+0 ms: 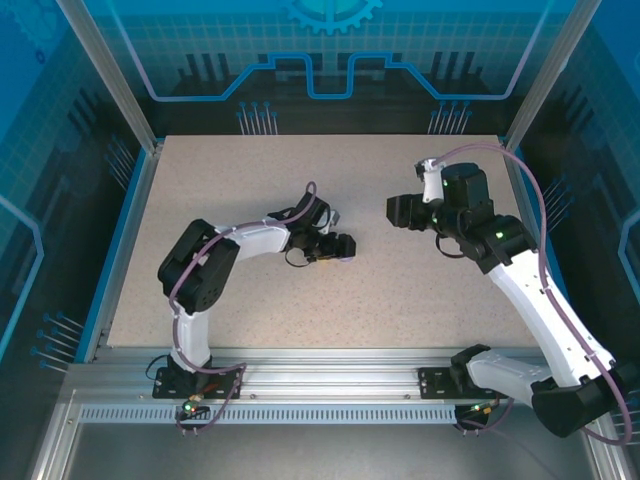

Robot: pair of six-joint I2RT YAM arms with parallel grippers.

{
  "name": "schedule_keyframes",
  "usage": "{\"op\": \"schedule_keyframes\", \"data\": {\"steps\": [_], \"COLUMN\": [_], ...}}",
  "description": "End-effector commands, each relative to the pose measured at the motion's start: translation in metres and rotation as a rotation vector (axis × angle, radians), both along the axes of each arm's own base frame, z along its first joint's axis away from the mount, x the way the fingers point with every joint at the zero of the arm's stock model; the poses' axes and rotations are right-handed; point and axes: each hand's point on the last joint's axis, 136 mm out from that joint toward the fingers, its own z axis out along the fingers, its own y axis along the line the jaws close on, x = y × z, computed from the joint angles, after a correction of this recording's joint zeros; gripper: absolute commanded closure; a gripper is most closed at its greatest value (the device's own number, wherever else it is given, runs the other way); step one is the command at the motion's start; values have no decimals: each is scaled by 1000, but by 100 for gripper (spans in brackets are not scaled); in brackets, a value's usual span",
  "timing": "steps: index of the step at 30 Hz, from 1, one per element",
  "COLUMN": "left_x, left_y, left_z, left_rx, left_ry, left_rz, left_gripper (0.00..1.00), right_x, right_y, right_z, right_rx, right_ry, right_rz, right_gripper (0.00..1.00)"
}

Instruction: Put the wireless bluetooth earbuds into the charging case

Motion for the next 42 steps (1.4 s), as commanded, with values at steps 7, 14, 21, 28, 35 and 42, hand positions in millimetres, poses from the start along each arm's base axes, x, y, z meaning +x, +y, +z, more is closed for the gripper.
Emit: {"op": "schedule_keyframes", "data": {"steps": [7, 14, 21, 28, 35, 42], "left_x": [-3, -9, -9, 7, 24, 34], "left_y": [69, 118, 170, 212, 244, 263], "left_z": [60, 99, 109, 105, 95, 84], "left_rx": [144, 204, 333, 531, 619, 517], "left_ry": [-182, -322, -446, -555, -703, -814], "left_rz": [61, 126, 212, 272, 326, 374], "left_gripper": [18, 12, 1, 1, 1, 1], "right_x": [11, 15, 21, 30, 46, 60], "right_y": [-46, -72, -111, -147, -160, -157], "right_z": [-42, -76, -119, -140, -160, -165], "right_rx": [-131, -188, -263, -324, -343, -310], "right_ry": [38, 52, 35, 0, -101, -206], "right_rz": [-180, -256, -374, -495, -486, -448], "right_gripper": [36, 29, 11, 5, 1, 1]}}
